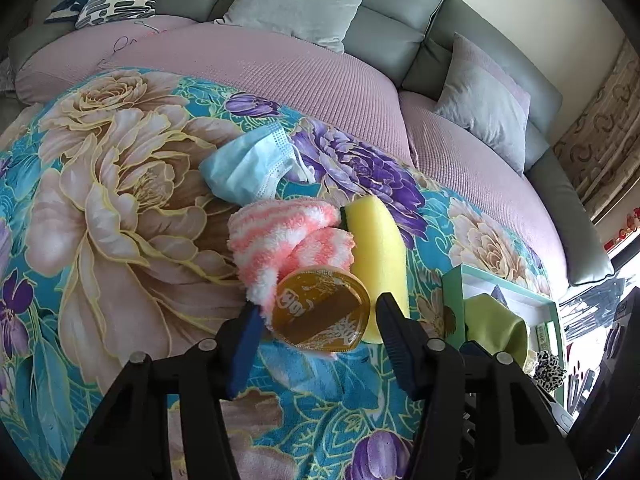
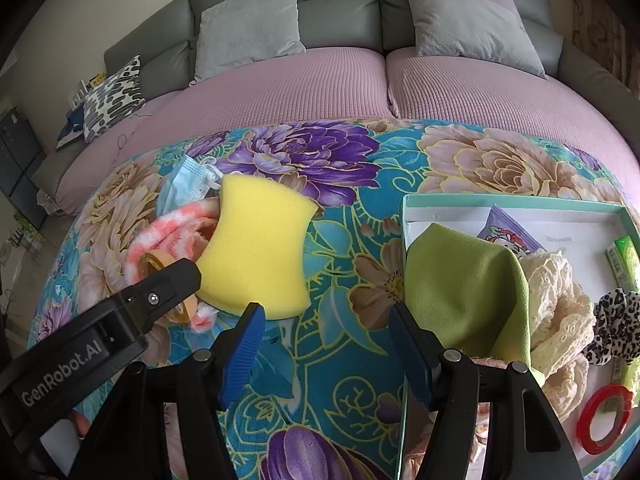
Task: Organize soft objects
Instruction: 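Grasp the amber round jar with the left tool while the right tool grasps the yellow sponge, then lift the amber jar with the left tool while the right tool lifts the sponge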
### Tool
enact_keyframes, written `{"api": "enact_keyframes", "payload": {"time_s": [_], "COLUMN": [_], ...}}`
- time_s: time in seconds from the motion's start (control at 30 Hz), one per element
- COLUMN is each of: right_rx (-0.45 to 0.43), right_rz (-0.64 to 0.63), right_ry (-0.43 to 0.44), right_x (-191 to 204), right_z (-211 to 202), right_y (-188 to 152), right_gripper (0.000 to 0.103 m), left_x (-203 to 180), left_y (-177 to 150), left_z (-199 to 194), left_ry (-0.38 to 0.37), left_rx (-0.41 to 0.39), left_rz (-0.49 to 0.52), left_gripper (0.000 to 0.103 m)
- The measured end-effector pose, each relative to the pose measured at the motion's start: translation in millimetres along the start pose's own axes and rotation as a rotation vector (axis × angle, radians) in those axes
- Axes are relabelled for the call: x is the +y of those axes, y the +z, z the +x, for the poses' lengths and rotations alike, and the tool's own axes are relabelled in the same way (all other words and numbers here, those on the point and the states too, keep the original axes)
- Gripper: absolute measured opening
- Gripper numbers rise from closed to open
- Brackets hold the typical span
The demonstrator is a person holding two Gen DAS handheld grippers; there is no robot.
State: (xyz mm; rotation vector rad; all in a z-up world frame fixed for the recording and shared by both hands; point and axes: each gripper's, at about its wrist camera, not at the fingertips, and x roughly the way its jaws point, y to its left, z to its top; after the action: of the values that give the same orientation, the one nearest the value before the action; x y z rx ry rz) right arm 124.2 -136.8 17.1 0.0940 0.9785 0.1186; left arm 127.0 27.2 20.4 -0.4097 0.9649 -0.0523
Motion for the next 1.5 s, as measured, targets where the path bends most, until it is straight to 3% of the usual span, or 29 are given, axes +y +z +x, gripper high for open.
{"api": "enact_keyframes", "payload": {"time_s": [0.17,0.77,1.2,1.5], "right_rx": [0.003,-0.021,-0.027,0.019], "right_rz": [0.006,-0.005,-0.001,0.021], "right_ry": [0.005,0.038,0.201,0.268], "right_x": [-1.2,4.8,23.8,30.8], "right_z": [1.1,-0.1,4.1,25.8], "right_y": [-0.4,1.3,7.8,14.0], "right_gripper": [0.069,0.069,0.068,0.07], "left_x": [3.4,17.3,40.4,50.4], "left_y": [-0.1,0.8,6.1,4.7], "left_z": [0.8,-16.9,-42.9,-34.6], "left_ry": [0.003,-0.025,-0.033,-0.03], "left_rx": [-0.002,-0.039,-0.101,-0.078], "left_rz": [-0.007,-0.05,-0.115,-0.15], "left_gripper": [0.053,0.051,0.051,0.051]}}
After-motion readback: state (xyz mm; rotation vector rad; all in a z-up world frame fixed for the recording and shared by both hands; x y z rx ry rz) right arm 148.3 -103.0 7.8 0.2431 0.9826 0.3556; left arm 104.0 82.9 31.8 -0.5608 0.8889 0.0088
